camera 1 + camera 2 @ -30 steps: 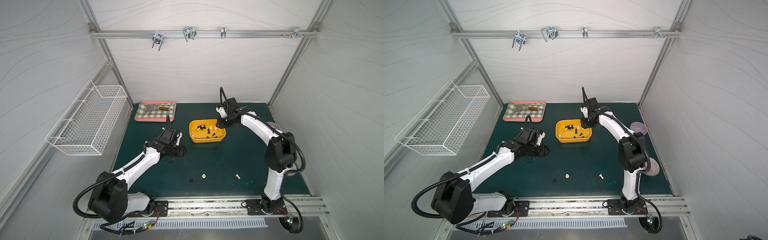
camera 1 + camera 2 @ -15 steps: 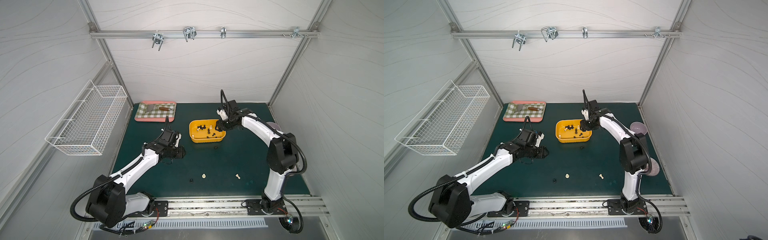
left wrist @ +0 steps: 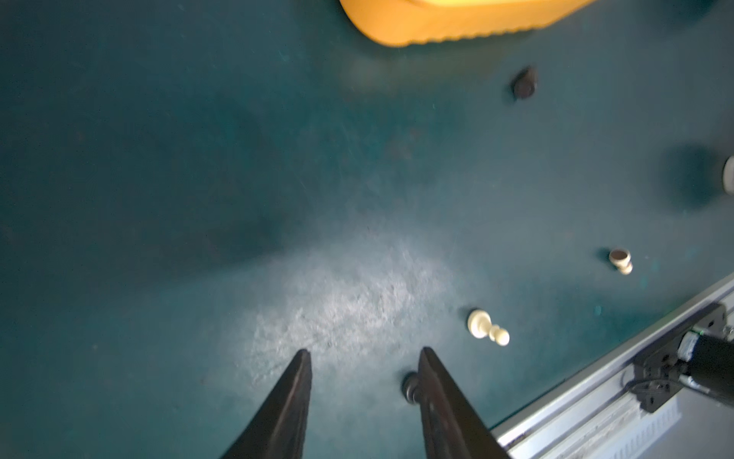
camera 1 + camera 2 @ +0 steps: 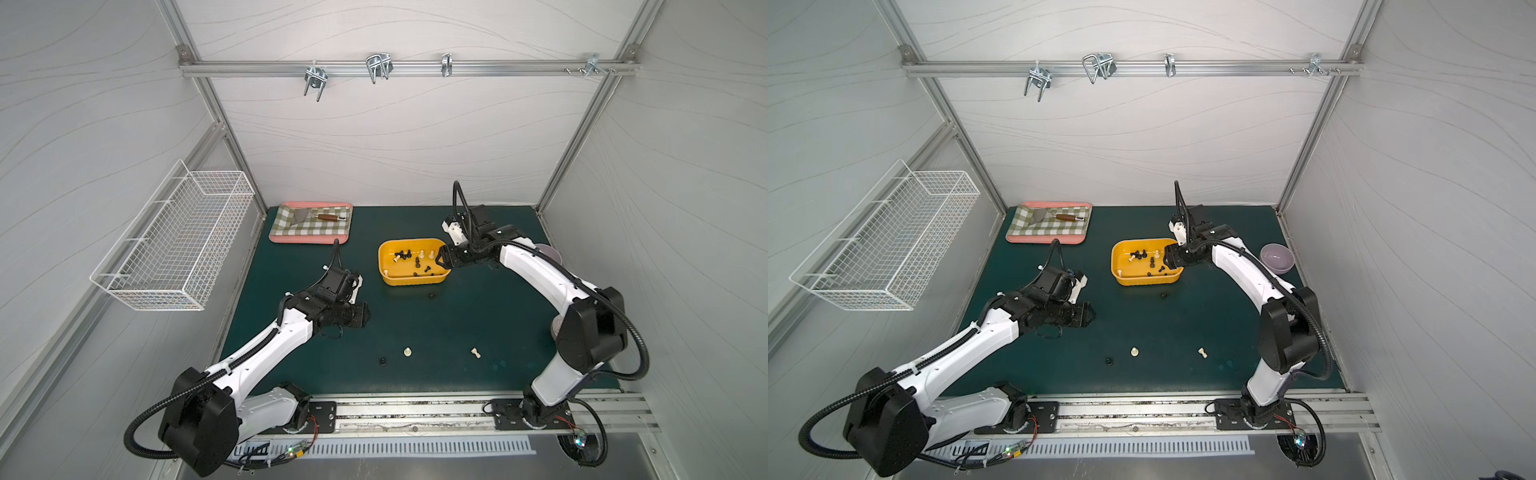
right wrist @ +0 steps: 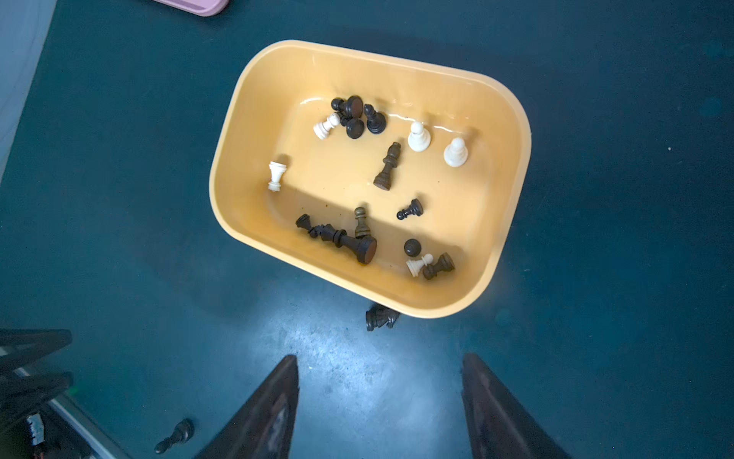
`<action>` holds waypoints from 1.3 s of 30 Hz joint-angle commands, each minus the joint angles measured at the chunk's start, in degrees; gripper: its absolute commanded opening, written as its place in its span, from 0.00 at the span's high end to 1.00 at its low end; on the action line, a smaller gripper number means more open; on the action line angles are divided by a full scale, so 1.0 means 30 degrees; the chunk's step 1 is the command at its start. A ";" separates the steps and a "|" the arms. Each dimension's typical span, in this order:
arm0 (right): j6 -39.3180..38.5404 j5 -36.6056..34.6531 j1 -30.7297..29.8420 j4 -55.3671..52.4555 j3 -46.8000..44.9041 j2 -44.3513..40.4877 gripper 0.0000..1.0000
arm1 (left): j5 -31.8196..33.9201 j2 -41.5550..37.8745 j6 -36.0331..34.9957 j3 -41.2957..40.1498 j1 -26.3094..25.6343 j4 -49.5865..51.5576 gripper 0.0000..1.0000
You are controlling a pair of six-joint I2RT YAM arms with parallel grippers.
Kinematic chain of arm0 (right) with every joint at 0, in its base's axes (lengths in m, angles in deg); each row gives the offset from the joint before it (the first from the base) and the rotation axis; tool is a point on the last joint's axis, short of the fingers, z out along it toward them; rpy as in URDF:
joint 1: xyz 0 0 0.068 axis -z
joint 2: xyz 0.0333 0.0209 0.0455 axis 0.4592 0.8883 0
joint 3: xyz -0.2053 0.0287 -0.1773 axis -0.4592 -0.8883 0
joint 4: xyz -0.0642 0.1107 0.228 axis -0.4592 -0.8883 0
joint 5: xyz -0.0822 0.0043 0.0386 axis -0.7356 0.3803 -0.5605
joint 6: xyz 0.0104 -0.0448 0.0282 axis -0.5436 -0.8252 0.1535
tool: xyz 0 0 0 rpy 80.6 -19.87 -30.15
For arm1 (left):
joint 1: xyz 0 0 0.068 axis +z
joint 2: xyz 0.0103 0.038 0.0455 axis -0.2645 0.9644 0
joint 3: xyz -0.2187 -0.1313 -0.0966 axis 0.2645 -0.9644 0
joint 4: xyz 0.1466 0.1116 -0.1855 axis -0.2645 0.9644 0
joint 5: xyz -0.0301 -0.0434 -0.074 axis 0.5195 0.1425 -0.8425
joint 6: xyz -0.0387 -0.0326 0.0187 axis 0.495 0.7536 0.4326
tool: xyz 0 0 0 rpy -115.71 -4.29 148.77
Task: Put the chess pieces into the storage box
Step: Place the chess piece in the storage box, then pick up the chess piece at the center of the board.
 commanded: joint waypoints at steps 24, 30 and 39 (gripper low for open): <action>0.1909 0.0097 0.0381 0.0016 -0.8768 -0.8487 0.31 | 0.1850 0.3540 0.2191 -0.0333 -0.7218 -0.0279 0.57; 0.2085 -0.0278 0.0580 -0.0488 -0.9316 -0.9431 0.31 | 0.1705 0.4345 0.1849 0.0052 -0.7416 -0.0559 0.59; 0.2233 -0.0469 0.0704 -0.0595 -0.9507 -0.9749 0.30 | 0.1364 0.4931 0.1746 -0.0001 -0.7595 -0.0982 0.65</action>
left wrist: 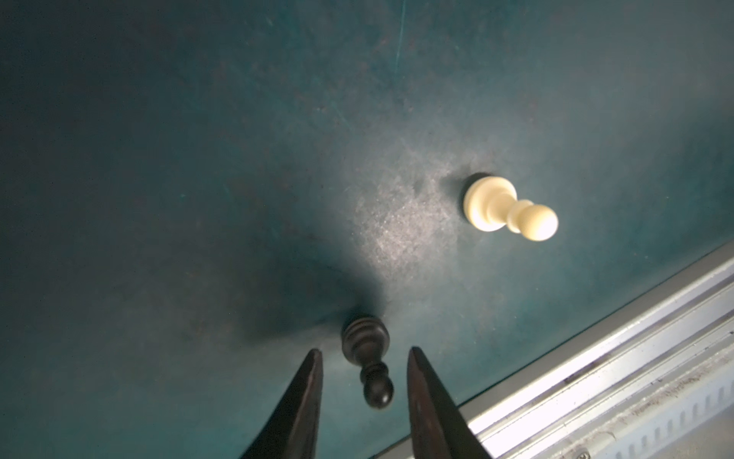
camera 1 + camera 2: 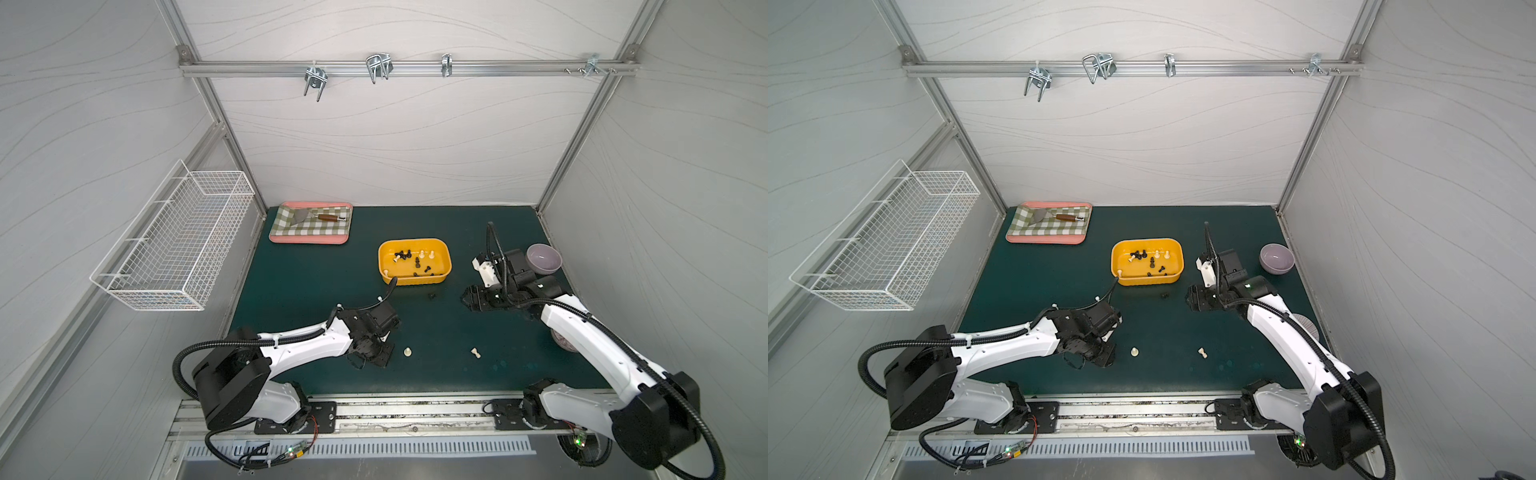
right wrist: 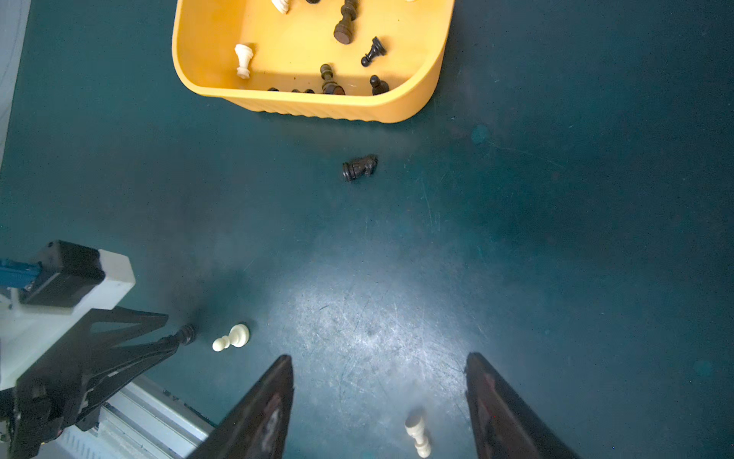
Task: Put the chess pieces into the storage box
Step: Pick up the chess piece at the center of the board.
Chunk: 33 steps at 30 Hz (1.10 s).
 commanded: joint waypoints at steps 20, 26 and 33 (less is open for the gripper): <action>0.0483 -0.0290 0.0221 -0.0393 -0.0343 -0.0378 0.30 | -0.0149 0.0343 -0.0322 0.0355 -0.0227 -0.0539 0.90; 0.0590 -0.0271 0.0223 -0.0400 -0.0497 -0.0474 0.30 | 0.0141 -0.0092 -0.1003 0.0680 -0.0228 -0.0158 0.91; 0.0810 -0.0200 0.0224 -0.0475 -0.0906 -0.0799 0.30 | 0.0290 -0.0494 -0.1769 0.2375 -0.0179 0.0322 0.91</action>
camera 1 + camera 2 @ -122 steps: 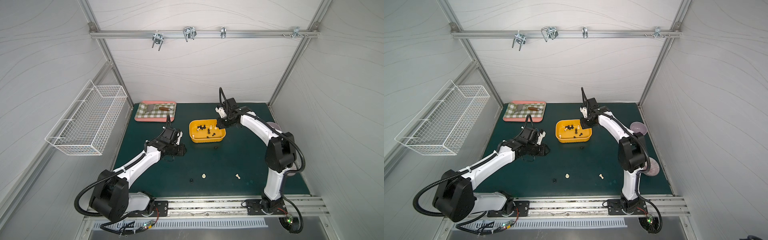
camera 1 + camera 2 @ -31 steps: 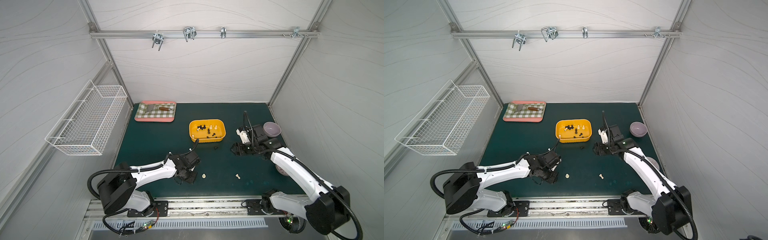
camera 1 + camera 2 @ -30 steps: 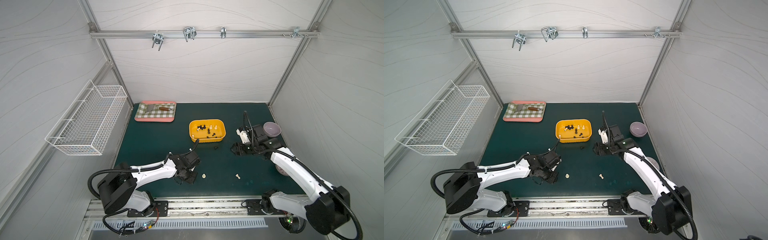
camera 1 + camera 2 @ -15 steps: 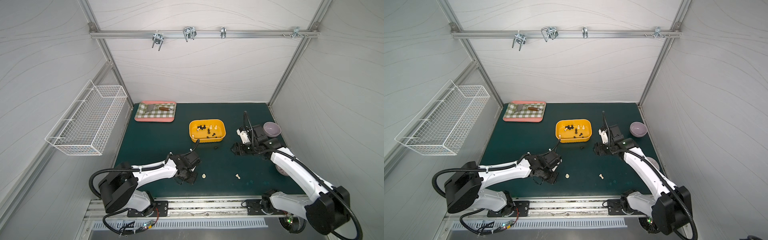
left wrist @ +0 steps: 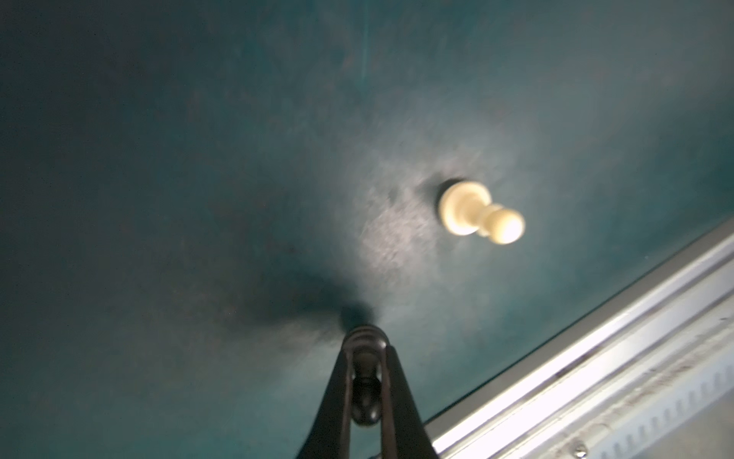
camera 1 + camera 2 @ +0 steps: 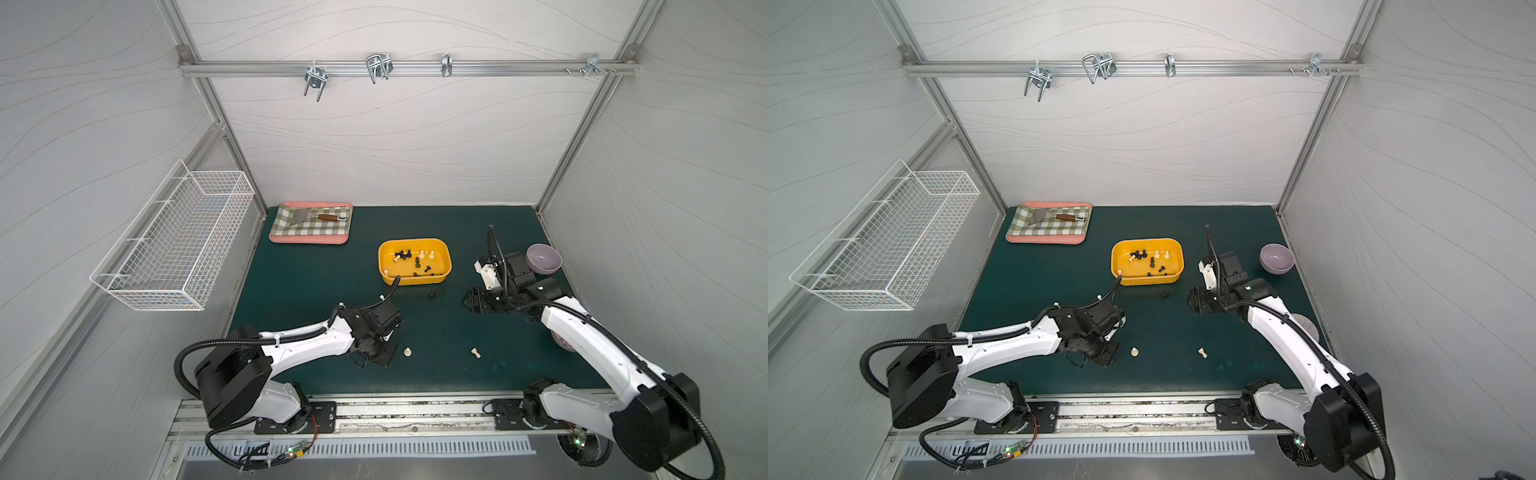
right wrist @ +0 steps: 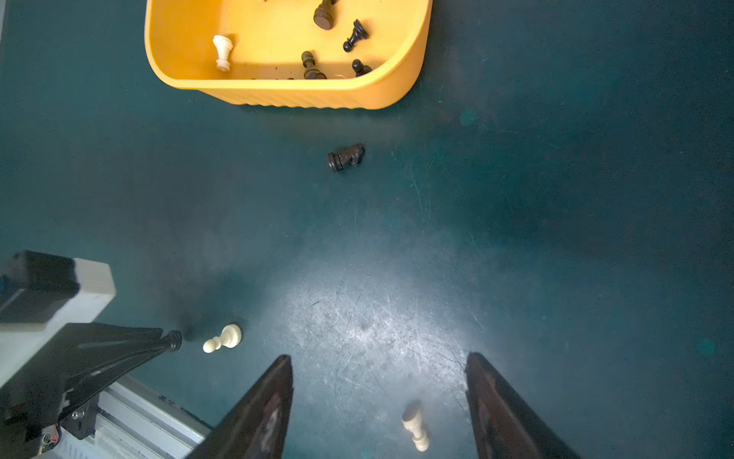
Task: Put the chess pieces into the storage box
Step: Pick up the chess piece at the center of the board, then place the chess piece in the storage box.
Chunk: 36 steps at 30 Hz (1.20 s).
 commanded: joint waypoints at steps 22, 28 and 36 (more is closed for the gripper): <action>0.0442 0.0250 0.0115 -0.0410 -0.0990 -0.0844 0.30 | -0.0234 0.4086 -0.4324 1.0235 0.5962 -0.0233 0.91; 0.0566 0.0519 0.0135 -0.0179 -0.1177 -0.0637 0.30 | -0.0149 0.6761 -0.5034 1.3198 0.6957 -0.0380 0.91; 0.0424 0.0565 0.0142 -0.0589 -0.0844 -0.0780 0.29 | 0.0943 1.0292 -0.6293 1.6687 0.7741 0.0711 0.91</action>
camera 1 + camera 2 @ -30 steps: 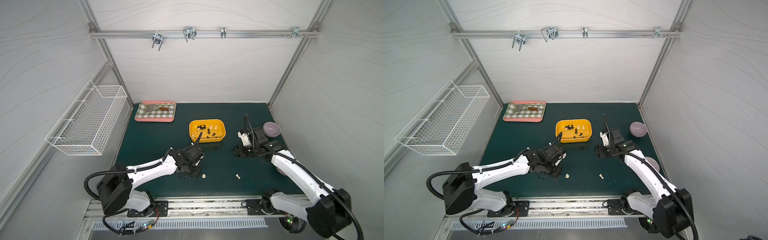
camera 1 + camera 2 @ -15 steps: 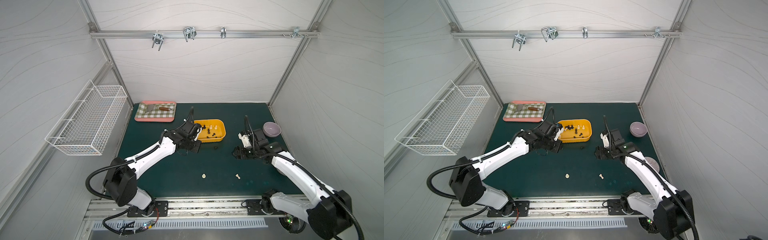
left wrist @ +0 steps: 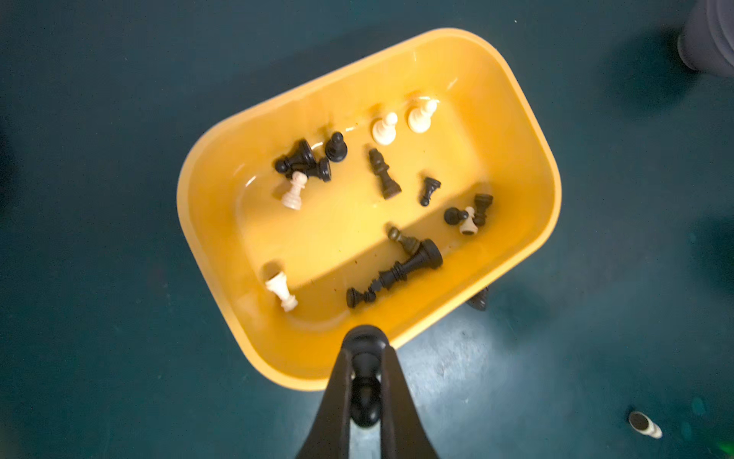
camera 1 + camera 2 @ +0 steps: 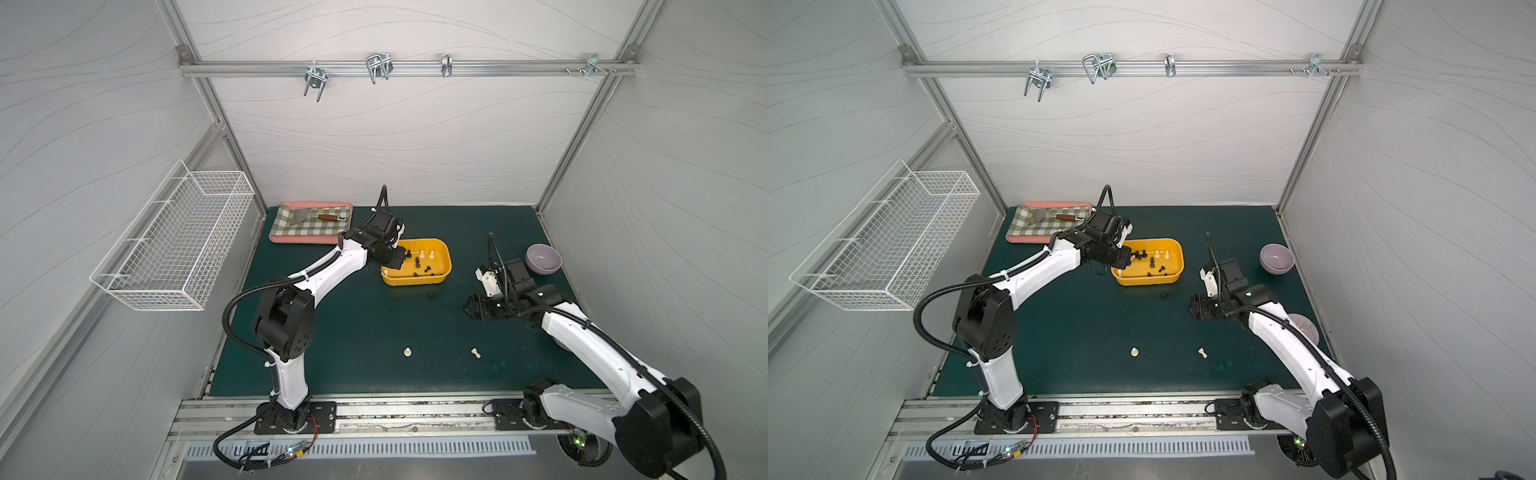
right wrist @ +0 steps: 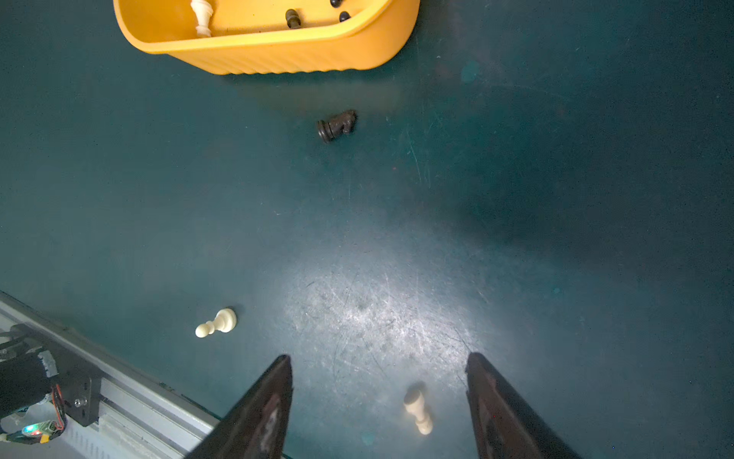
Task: Put the chess pieces into the storage box
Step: Place the chess piece in the storage box.
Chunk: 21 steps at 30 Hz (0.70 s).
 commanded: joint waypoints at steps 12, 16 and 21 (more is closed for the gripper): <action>0.0243 0.0234 0.0136 -0.0777 0.0010 -0.0647 0.29 | 0.1100 0.4285 -0.1875 0.4816 0.1853 0.1398 0.89; 0.0170 0.0297 0.0144 -0.0875 -0.0040 -0.0537 0.29 | 0.0736 0.5408 -0.2053 0.6172 0.1928 0.1852 0.89; 0.0213 0.0235 0.0145 -0.0864 -0.0052 -0.0597 0.29 | 0.0632 0.6239 -0.2023 0.6843 0.1928 0.1806 0.89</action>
